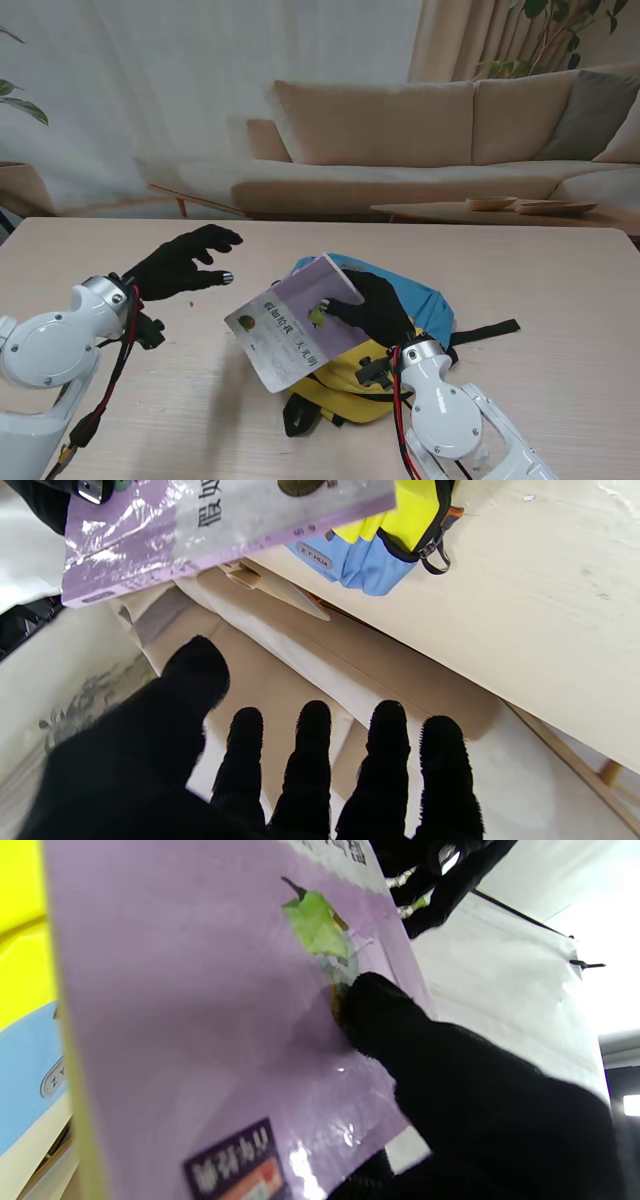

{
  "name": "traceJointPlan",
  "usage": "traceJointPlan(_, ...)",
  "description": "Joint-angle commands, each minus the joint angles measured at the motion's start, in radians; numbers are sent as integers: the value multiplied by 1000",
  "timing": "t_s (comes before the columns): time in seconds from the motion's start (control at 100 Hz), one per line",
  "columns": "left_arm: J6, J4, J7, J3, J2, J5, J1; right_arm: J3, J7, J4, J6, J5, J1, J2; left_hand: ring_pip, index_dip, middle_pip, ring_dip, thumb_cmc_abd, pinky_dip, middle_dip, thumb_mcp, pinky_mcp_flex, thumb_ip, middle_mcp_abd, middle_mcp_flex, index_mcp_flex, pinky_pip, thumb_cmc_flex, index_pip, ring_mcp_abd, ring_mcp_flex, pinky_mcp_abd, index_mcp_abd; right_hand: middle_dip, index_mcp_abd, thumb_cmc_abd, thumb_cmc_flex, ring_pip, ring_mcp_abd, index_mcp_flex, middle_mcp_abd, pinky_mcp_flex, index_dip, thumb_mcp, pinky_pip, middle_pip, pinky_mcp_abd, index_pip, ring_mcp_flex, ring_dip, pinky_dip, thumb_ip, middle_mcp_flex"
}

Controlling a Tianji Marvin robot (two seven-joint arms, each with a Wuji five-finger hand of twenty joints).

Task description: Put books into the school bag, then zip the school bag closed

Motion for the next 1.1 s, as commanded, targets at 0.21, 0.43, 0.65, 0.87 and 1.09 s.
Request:
traceJointPlan(0.21,41,-1,57,-45,-23,-19,90,23,-24,-3,-9,56,13,-25,-51,-35,-37,-16,-11,-7,-26,-4,-38,16,-14,-67,-43,-69,-58,-21,-20,-39,-32,11,29,-246,130,153,30,-12,142,-13,-2,190,43,56,44,-21,202,11,19,26,63,-13)
traceJointPlan(0.43,82,31,82,-6,-32,-66,95,34,-61,-19,-32,142,14,-41,-86,-87,-60,-26,-25,5,-31,-7,-50,6,-9,-88,-41,-113,-95,-84,-23,-61,-41,40,31,-249,133,156,29,-12,141,-16,-8,208,38,56,45,-21,203,5,20,28,60,-17)
traceJointPlan(0.65,110,75,86,46,-41,-179,54,36,-106,-33,-60,198,15,-56,-124,-156,-86,-44,-43,11,-49,-31,-61,-23,-4,-113,-36,-168,-165,-177,-29,-81,-51,69,29,-256,134,155,28,-15,140,-21,-8,221,37,55,46,-29,202,4,21,29,57,-20)
traceJointPlan(0.87,82,116,58,89,-47,-328,0,38,-119,-58,-67,262,11,-64,-177,-196,-118,-74,-86,3,-72,-17,-69,-50,-2,-136,-32,-255,-242,-235,-37,-102,-64,85,25,-256,136,157,27,-14,141,-20,-13,229,36,55,47,-30,201,-1,22,30,55,-23)
traceJointPlan(1.09,68,122,32,113,-52,-446,-21,35,-135,-66,-69,269,12,-68,-184,-154,-122,-73,-65,24,-73,3,-56,-41,-1,-107,-33,-273,-178,-155,-36,-81,-56,62,23,-257,137,158,27,-14,141,-21,-14,234,34,56,49,-32,201,-3,23,32,54,-25)
